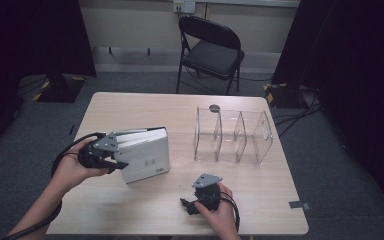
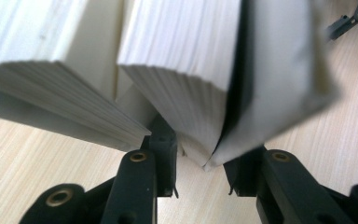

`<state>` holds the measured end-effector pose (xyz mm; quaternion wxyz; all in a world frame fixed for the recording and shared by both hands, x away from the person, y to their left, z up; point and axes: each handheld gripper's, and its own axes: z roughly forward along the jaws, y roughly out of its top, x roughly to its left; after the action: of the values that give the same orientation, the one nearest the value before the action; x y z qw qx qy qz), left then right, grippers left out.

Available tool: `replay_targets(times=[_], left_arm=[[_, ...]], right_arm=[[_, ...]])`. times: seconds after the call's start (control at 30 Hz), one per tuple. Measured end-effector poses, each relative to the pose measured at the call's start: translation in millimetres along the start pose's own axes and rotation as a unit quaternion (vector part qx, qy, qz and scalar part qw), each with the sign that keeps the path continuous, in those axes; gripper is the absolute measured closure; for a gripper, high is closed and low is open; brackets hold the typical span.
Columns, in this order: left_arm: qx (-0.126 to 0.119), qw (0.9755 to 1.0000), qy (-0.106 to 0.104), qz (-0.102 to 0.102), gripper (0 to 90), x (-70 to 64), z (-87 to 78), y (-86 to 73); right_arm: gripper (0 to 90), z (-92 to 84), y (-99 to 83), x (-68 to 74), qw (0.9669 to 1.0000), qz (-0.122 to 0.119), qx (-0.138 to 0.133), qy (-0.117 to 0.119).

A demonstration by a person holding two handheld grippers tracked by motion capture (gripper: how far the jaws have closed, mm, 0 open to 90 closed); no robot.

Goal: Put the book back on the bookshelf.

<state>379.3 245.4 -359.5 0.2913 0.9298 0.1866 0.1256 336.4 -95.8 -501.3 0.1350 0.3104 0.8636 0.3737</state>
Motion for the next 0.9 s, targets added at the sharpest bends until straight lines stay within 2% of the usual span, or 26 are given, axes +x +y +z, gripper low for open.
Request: replay_targets(times=[0.5, 0.77, 0.9], left_arm=[[-0.007, 0.9998, -0.001, -0.018, 54.4, -1.1, 3.6, -10.7], [-0.005, 0.9996, 0.007, -0.027, 48.1, -3.1, 1.8, -19.6], [-0.008, 0.9992, 0.012, -0.038, 43.4, -3.6, 0.5, -25.9]], right_arm=[[11.1, -0.4, -0.4, -0.9, 1.0000, -0.004, -0.001, 0.006], [14.0, -3.2, 4.9, -2.4, 0.9994, -0.009, 0.027, 0.018], [17.3, -3.4, 8.3, -4.2, 0.9989, -0.012, 0.033, 0.031]])
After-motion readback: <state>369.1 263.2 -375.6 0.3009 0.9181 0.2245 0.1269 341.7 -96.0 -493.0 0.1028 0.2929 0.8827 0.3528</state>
